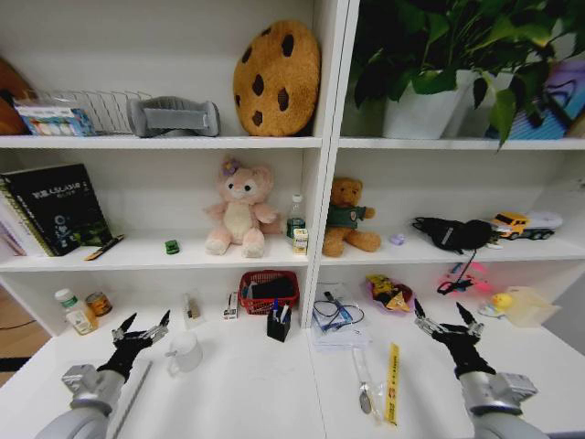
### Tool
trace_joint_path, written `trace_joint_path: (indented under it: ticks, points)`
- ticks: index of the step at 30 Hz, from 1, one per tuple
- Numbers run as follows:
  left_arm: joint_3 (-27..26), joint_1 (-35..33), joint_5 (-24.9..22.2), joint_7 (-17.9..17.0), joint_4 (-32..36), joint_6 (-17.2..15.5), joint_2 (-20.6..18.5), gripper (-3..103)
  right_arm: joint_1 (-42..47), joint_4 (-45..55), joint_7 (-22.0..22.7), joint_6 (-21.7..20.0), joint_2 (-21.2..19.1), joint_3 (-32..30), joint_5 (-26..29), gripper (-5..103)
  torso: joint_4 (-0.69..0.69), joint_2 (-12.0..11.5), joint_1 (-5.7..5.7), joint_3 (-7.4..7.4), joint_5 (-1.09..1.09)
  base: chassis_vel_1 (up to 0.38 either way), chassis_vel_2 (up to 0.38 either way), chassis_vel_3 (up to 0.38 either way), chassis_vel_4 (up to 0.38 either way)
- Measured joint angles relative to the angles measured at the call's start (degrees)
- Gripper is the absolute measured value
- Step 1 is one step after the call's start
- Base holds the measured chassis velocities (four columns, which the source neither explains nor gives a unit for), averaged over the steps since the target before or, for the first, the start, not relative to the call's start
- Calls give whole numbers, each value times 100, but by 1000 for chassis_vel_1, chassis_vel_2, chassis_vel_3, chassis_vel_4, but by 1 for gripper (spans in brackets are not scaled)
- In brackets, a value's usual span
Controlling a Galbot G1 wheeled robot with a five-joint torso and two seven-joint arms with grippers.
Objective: Organize the objects on the table.
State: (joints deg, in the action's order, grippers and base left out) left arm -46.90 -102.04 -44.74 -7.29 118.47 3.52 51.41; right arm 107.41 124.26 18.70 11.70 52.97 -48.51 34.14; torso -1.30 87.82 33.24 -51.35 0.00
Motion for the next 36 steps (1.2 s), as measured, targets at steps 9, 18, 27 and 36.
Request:
trace_joint_path:
  ticks: [9,18,27,36]
  points:
    - [1,0,0,0,0,0,0,100,-3,-4,1,-3,-2,3,0,100,0,0,0,0,1,19,21,-19,-19]
    - [1,0,0,0,0,0,0,100,-6,-6,3,-4,-2,5,0,100,1,0,0,0,3,158,156,-149,-156]
    - [1,0,0,0,0,-1,0,100,-7,-6,3,-4,-2,6,-1,100,0,-1,0,0,3,236,239,-254,-233]
    - [1,0,0,0,0,-1,0,100,-6,-6,3,-4,-2,6,-1,100,0,0,-1,1,-1,231,235,-246,-238]
